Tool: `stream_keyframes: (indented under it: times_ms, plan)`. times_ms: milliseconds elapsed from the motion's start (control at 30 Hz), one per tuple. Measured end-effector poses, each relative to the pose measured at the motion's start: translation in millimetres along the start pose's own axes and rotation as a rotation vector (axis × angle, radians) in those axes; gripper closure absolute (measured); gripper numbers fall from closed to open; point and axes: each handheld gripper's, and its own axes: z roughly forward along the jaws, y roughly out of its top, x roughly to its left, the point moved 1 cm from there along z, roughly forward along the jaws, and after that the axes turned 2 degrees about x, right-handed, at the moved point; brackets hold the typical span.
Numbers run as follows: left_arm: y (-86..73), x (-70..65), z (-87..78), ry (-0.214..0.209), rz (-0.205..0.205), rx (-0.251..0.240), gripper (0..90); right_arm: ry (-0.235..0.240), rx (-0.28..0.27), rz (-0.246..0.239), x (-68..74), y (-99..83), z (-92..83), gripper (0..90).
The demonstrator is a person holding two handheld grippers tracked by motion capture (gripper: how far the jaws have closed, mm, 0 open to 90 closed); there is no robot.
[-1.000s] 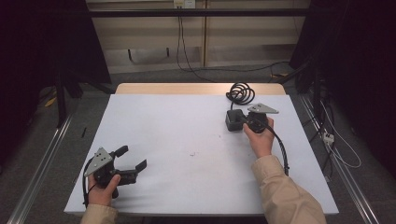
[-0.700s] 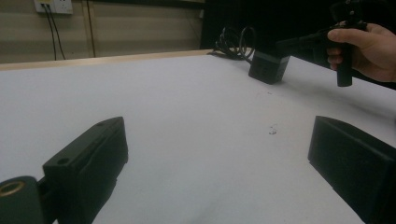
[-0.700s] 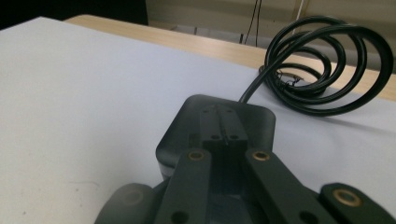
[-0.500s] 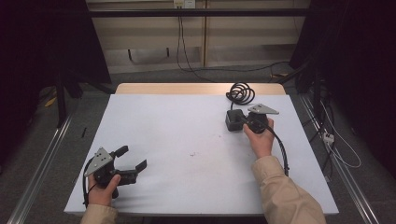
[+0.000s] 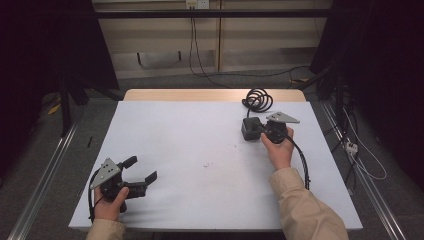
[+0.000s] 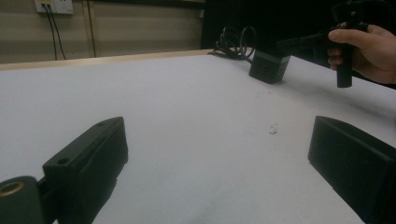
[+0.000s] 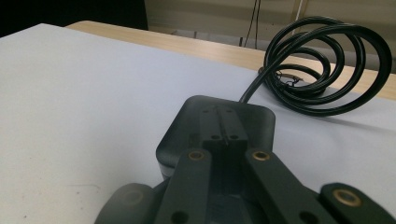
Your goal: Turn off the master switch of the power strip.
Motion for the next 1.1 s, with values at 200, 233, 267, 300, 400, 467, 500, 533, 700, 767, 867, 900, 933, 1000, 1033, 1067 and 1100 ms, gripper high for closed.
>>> stream_keyframes:
  times_ms: [200,233,267,300,400,467,500,533,700,767,867,900,933,1000,1033,1067,1100]
  plan:
    - [0.3,-0.1,0.2,-0.001,0.001,-0.001,4.7,0.001,0.007,-0.001,0.8,0.8,-0.6,90.0]
    - [0.3,-0.1,0.2,-0.002,0.001,-0.001,4.8,0.0,0.008,-0.002,0.9,1.1,-0.5,90.0]
    - [0.3,0.0,0.2,0.0,0.002,0.0,4.7,-0.002,0.008,-0.001,1.1,1.2,-0.4,90.0]
    - [0.3,0.0,0.1,-0.001,0.0,-0.001,4.8,-0.003,0.008,0.001,1.1,1.3,-0.2,90.0]
    - [0.4,0.3,-0.4,0.002,0.001,-0.003,4.8,-0.001,0.007,0.001,1.0,1.1,-0.2,90.0]
    - [0.4,0.5,-0.6,0.002,-0.004,-0.006,4.8,0.002,0.005,0.008,0.6,1.0,-0.3,90.0]
    - [0.3,0.9,-0.6,0.003,-0.004,-0.007,4.8,0.003,0.006,0.007,0.5,1.2,-0.2,90.0]
    - [0.3,1.2,-0.7,0.003,-0.004,-0.006,4.8,0.001,0.007,0.003,0.6,1.4,-0.1,90.0]
    - [0.4,1.3,-0.5,0.002,-0.004,-0.006,4.7,-0.001,-0.01,0.013,-0.2,2.7,-1.3,90.0]
    - [0.3,1.2,-0.6,0.002,-0.003,-0.005,4.7,0.005,-0.005,0.019,-1.3,3.4,-1.1,90.0]
    - [0.3,1.4,-0.9,0.002,-0.003,-0.006,4.8,0.001,-0.006,0.017,-1.1,3.5,-1.3,90.0]
    - [0.2,1.6,-1.0,0.003,-0.003,-0.006,4.7,0.0,-0.006,0.015,-1.0,3.5,-1.3,90.0]
    - [0.2,1.7,-1.1,0.003,-0.002,-0.004,4.8,0.0,-0.006,0.013,-0.9,3.5,-1.2,90.0]
    - [0.2,1.7,-1.3,0.003,-0.002,-0.004,4.8,0.002,-0.007,0.009,-1.0,3.5,-1.3,90.0]
    - [0.2,1.7,-1.4,0.003,-0.003,-0.005,4.8,0.001,-0.007,0.005,-1.1,3.5,-1.7,90.0]
    - [0.3,1.8,-1.3,0.003,-0.003,-0.005,4.8,-0.001,-0.005,0.002,-1.1,3.5,-2.1,90.0]
    - [0.2,1.8,-1.2,0.003,-0.003,-0.006,4.8,-0.001,-0.003,0.001,-1.2,3.6,-2.5,90.0]
